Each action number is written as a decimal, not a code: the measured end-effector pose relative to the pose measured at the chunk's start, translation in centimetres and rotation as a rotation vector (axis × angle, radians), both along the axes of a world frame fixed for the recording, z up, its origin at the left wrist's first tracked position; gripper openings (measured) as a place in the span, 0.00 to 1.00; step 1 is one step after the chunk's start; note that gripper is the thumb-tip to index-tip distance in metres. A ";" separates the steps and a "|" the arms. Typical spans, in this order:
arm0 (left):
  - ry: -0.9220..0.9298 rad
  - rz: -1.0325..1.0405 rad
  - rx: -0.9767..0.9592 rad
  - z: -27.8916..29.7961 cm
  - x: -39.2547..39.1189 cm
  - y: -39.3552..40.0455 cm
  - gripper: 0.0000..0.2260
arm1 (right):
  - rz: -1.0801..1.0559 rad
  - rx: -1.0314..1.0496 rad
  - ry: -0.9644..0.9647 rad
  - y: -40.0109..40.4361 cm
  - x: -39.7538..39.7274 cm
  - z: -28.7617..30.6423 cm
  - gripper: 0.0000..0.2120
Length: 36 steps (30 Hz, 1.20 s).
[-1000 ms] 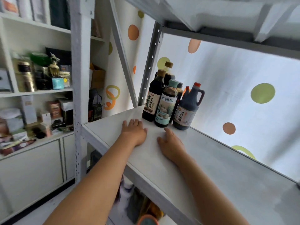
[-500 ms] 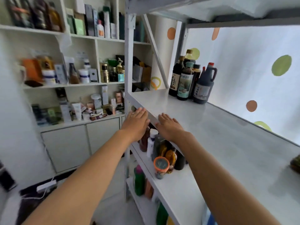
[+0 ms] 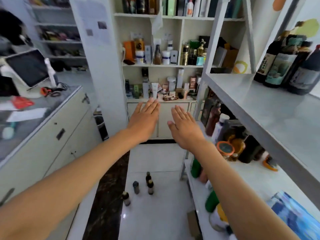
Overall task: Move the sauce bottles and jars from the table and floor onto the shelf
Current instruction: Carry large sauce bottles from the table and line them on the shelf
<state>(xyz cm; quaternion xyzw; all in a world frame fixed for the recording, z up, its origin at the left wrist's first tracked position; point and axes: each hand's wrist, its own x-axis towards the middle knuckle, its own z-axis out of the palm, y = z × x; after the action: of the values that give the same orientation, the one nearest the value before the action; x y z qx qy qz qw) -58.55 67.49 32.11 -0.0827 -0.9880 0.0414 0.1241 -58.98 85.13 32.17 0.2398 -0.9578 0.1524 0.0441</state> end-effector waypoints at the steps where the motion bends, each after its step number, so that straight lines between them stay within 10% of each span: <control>1: -0.013 0.034 -0.005 -0.6 1.8 -1.6 0.28 | 0.046 -0.004 -0.003 -1.6 1.0 -0.4 0.28; 36: 0.061 1.177 0.460 -13.5 60.0 -44.3 0.24 | 1.051 -0.008 -0.230 -57.2 46.3 -12.0 0.26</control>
<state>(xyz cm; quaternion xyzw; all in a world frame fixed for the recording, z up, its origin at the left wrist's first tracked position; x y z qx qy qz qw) 1.46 23.20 18.57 0.5045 -0.8477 -0.1083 0.1234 -12.73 27.91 20.18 0.6685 -0.7067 0.1827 -0.1424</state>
